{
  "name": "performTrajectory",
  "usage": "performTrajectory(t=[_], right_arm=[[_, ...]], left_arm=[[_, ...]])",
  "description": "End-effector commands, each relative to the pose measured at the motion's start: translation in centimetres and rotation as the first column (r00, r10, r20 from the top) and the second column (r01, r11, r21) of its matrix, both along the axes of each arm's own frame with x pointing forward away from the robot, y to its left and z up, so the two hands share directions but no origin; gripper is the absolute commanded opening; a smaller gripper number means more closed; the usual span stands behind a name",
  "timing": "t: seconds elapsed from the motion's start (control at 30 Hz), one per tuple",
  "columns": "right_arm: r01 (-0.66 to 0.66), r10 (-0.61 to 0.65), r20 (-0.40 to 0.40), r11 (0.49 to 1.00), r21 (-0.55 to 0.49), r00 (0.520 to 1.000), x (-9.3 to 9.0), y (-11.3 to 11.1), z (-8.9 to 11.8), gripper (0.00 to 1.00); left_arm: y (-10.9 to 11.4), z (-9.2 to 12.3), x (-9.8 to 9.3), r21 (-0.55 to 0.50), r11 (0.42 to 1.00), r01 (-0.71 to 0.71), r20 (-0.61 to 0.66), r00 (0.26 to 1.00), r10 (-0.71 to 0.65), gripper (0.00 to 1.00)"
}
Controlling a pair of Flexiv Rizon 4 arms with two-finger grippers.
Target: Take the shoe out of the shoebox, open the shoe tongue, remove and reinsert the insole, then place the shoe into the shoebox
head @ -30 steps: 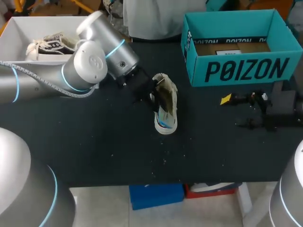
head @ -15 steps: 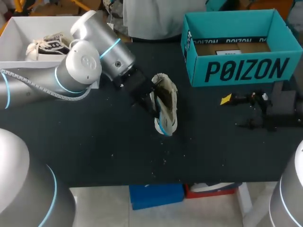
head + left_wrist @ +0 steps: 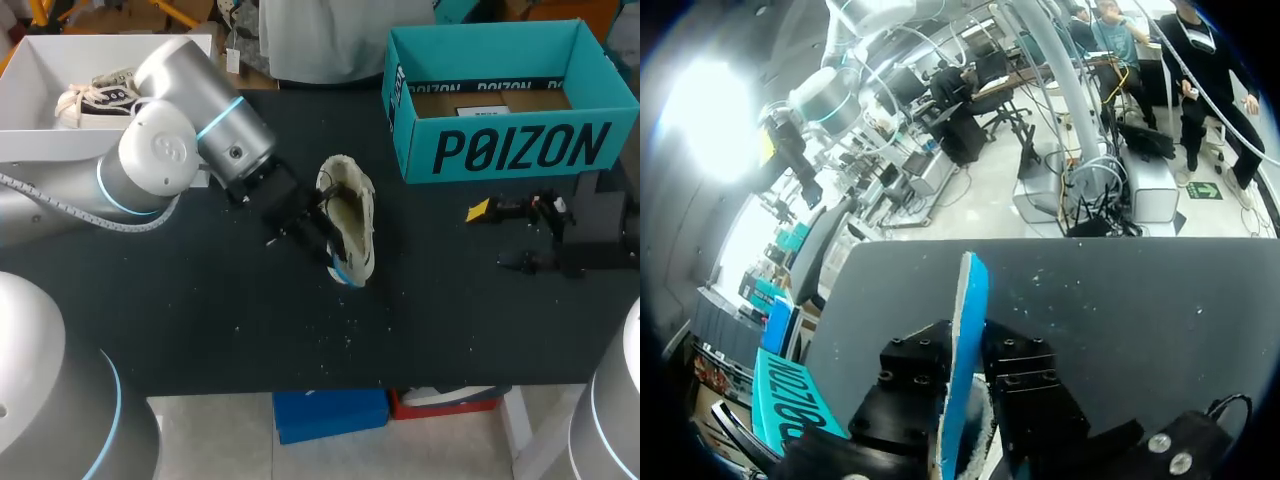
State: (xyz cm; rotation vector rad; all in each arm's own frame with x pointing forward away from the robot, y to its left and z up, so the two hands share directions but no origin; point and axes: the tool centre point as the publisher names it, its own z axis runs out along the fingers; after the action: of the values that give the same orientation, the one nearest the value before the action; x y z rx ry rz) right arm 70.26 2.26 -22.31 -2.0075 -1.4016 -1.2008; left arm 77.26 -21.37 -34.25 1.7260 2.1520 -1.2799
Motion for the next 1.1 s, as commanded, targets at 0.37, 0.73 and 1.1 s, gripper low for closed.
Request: performTrajectory(t=[0.37, 0.73, 1.1], right_arm=[[0.000, 0.000, -0.001, 1.000, -0.001, 1.000, 0.0, 0.0, 0.1, 1.00], [0.000, 0.000, -0.001, 1.000, -0.001, 1.000, 0.0, 0.0, 0.1, 1.00], [0.000, 0.000, -0.001, 1.000, -0.001, 1.000, 0.0, 0.0, 0.1, 1.00]], left_arm=[[-0.4, -1.1, 2.1, -0.048, 0.998, -0.034, -0.037, 0.999, 0.032, 0.00], [-0.8, -2.7, 6.1, -0.077, 0.993, -0.087, -0.023, 0.996, 0.086, 0.00], [-0.5, -4.0, 8.5, -0.067, 0.987, -0.148, -0.012, 0.989, 0.147, 0.00]])
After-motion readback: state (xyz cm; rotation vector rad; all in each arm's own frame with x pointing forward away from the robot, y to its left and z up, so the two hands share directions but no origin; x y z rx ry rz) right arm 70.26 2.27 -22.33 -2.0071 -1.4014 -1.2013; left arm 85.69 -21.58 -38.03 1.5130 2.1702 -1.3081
